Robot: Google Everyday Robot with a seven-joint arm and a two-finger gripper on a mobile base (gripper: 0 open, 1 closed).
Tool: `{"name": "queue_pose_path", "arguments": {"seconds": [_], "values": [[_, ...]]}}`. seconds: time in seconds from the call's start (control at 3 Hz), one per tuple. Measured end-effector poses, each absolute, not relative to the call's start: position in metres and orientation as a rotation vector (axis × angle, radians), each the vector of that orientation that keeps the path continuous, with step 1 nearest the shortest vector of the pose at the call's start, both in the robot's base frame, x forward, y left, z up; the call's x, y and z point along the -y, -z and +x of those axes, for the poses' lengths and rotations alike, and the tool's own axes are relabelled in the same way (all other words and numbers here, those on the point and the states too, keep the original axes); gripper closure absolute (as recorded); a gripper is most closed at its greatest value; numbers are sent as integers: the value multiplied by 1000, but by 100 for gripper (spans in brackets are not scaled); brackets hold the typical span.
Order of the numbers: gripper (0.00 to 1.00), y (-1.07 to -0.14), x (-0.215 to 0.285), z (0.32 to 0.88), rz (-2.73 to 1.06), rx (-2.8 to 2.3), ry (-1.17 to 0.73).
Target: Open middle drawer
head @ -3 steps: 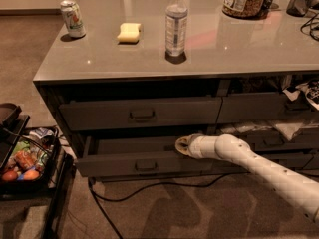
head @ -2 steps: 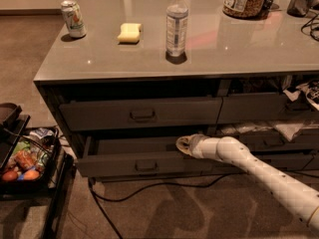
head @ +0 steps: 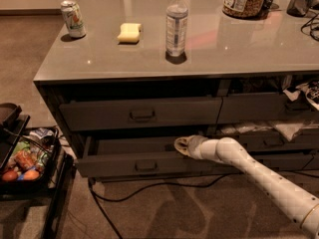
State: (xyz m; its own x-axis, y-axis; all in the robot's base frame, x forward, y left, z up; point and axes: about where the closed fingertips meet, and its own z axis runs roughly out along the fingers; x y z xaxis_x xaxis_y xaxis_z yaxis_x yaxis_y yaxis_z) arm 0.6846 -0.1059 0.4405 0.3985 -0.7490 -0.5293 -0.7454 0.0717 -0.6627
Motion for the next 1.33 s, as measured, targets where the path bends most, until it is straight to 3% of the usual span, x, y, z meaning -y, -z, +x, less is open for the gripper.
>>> {"name": "queue_pose_path", "arguments": {"seconds": [0.67,1.33], "values": [[100,-449,109,655,-1669,-1375,-43],[100,-453,109,583,-1806,-1586,-247]]}}
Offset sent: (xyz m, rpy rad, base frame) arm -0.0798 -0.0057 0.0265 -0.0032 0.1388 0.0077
